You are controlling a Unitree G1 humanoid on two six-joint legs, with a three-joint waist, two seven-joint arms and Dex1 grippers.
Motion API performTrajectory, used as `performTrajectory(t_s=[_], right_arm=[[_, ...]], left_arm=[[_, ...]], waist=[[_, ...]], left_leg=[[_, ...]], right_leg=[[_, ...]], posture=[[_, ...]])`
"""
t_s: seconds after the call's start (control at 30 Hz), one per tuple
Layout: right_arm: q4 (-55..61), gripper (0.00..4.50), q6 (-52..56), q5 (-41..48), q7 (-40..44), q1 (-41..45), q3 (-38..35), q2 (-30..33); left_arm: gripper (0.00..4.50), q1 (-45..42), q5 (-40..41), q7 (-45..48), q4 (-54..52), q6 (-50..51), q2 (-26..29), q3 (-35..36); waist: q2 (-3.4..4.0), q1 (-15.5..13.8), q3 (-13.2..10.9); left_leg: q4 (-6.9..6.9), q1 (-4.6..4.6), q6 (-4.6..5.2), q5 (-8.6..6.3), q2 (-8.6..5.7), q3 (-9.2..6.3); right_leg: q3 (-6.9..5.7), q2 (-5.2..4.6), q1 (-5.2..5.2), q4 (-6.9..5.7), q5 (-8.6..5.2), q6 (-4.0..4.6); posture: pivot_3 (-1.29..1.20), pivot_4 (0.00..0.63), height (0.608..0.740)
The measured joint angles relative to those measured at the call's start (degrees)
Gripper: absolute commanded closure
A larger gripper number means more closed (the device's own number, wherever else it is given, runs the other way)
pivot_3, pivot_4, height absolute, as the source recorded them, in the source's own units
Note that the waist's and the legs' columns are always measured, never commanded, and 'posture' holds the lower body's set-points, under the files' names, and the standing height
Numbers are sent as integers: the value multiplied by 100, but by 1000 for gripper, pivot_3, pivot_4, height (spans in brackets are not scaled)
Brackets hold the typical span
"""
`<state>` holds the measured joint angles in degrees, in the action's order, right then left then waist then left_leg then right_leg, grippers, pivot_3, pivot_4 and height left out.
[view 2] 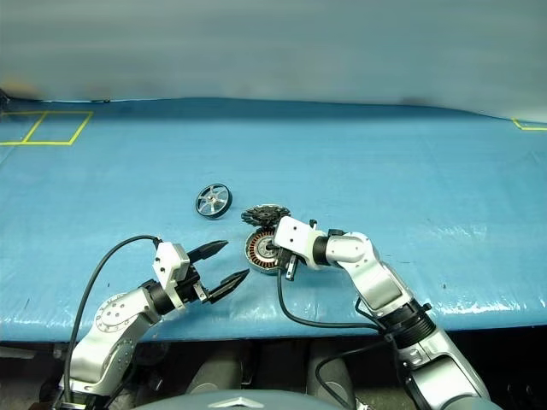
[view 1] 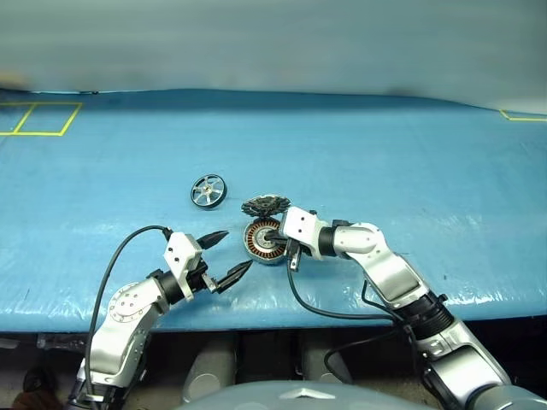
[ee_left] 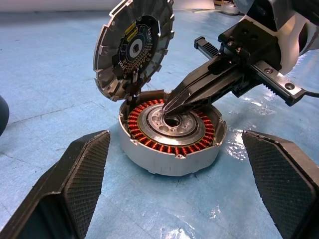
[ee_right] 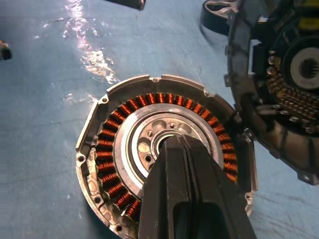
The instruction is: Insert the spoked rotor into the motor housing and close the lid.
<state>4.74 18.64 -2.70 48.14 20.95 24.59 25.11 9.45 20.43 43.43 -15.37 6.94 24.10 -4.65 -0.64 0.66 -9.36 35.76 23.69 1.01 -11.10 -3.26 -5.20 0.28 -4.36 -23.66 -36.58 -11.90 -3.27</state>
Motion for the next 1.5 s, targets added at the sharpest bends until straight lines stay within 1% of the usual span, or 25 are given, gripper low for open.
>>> performTrajectory(t_s=[0.27,0.47,0.8,1.17,1.5], right_arm=[[-76,4488,-93,-114,-49,18,-11,-4],[-23,4488,66,202,45,-46,-155,-92],[-7,4488,93,286,25,-45,-187,-83],[35,4488,144,277,55,27,-256,-5],[-72,4488,57,95,13,42,-129,-34]], left_arm=[[0,2,0,-1,0,-1,-1,0],[0,2,0,0,0,-1,-1,0],[0,-2,-1,2,0,-2,-1,0],[0,-13,-6,-2,2,-15,-41,0],[0,6,-14,-22,4,-43,-106,-2]], waist=[[-1,-2,1],[0,-4,0],[0,-5,-2],[0,-5,-6],[0,-3,-6]], left_leg=[[1,-11,-3,-2,2,-2],[0,7,10,6,1,-4],[-17,10,20,12,1,-4],[-21,11,25,14,0,-3],[-21,2,25,14,0,-3]], right_leg=[[-4,-2,0,3,0,0],[-8,-1,0,3,0,0],[-10,-1,-1,19,0,0],[-12,0,0,25,1,0],[-12,0,4,25,1,0]], posture=[[0,150,740],[0,150,740],[0,150,740],[0,150,740],[0,150,740]])
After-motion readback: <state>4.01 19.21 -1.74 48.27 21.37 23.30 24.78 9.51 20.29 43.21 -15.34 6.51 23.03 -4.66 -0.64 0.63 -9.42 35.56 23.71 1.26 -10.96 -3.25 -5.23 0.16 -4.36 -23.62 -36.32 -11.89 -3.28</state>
